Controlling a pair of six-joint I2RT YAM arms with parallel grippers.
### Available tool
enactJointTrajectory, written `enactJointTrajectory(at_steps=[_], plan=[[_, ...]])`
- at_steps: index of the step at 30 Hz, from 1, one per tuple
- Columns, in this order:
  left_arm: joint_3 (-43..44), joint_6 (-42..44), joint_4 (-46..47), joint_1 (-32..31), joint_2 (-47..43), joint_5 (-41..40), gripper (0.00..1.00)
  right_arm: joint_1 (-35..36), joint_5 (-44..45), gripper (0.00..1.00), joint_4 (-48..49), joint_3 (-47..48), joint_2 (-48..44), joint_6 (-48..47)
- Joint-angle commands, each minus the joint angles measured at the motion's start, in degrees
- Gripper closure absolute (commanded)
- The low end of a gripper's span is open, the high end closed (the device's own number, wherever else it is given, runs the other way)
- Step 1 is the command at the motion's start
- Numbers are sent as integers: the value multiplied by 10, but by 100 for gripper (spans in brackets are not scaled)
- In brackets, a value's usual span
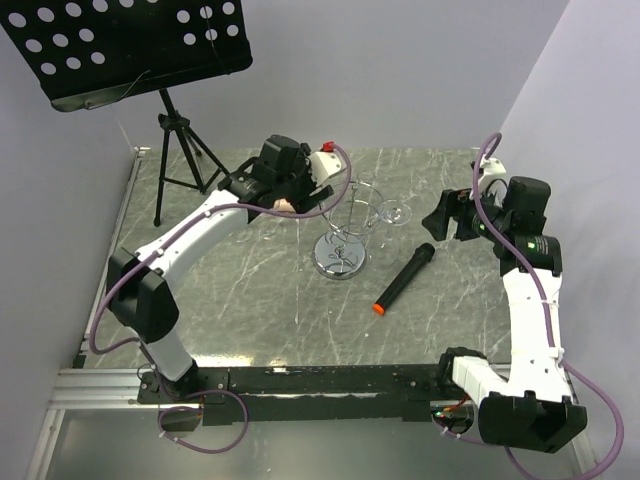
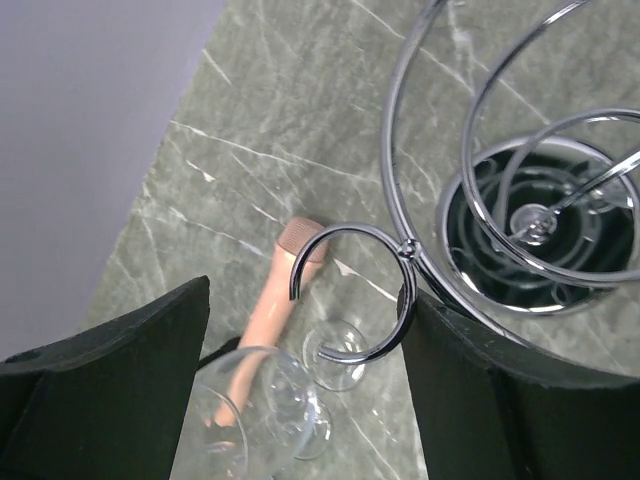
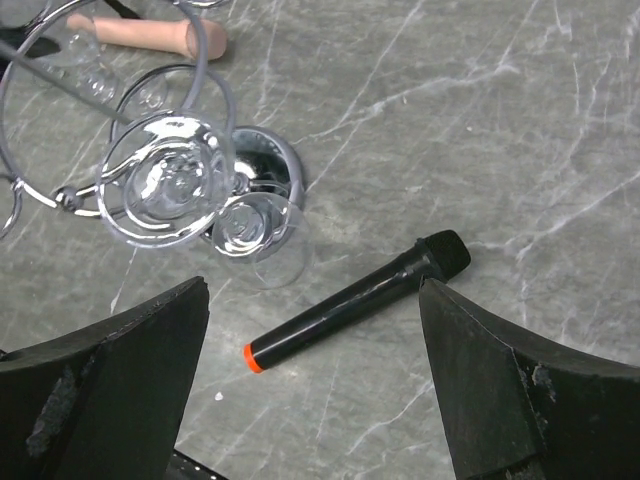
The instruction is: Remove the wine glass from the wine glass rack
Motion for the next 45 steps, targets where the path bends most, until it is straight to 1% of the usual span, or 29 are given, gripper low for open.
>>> enactJointTrajectory(at_steps=[1,4,7,11,14,15,17,18,20,23,28,30,33,35,39,40,42,45], plan=[[40,23,49,0,25,-34,20,-4,-29,8,0,-5,-23,-32],[71,25,51,4,50,-40,20,-5,-52,6,-7,-13,-30,-53],[97,30,48,10,70,-39,21,-13,-100,6,-18,-15,-24,-55],[109,27,49,16,82,-40,20,-12,-146,7,-5,-34,-31,-61],[109,20,42,17,76,-40,20,-13,-159,9,2,-55,-46,-91],[101,13,36,19,68,-40,19,-12,-179,11,16,-75,-63,-112],[85,5,26,20,52,-40,18,-13,-198,13,68,-113,-94,-121],[76,-1,24,19,42,-62,17,-12,-202,13,93,-135,-110,-119],[64,-11,15,19,27,-75,15,-12,-202,13,133,-171,-132,-115],[56,-24,-18,19,7,-88,14,-13,-215,15,169,-204,-144,-120],[45,-40,-57,20,-20,-103,14,-12,-245,22,238,-256,-154,-137],[47,-67,-63,19,-32,-117,14,-12,-254,23,290,-280,-161,-139],[48,-99,-68,20,-49,-122,14,-9,-262,23,344,-299,-150,-141],[51,-111,-72,19,-60,-118,14,-8,-273,25,401,-313,-141,-132],[53,-112,-70,19,-77,-124,14,7,-290,30,448,-324,-123,-138],[51,-111,-65,19,-82,-131,14,13,-294,30,456,-329,-120,-147],[52,-113,-59,19,-79,-169,15,26,-298,30,470,-336,-114,-164],[63,-116,-72,19,-68,-193,15,45,-299,30,496,-346,-99,-180]])
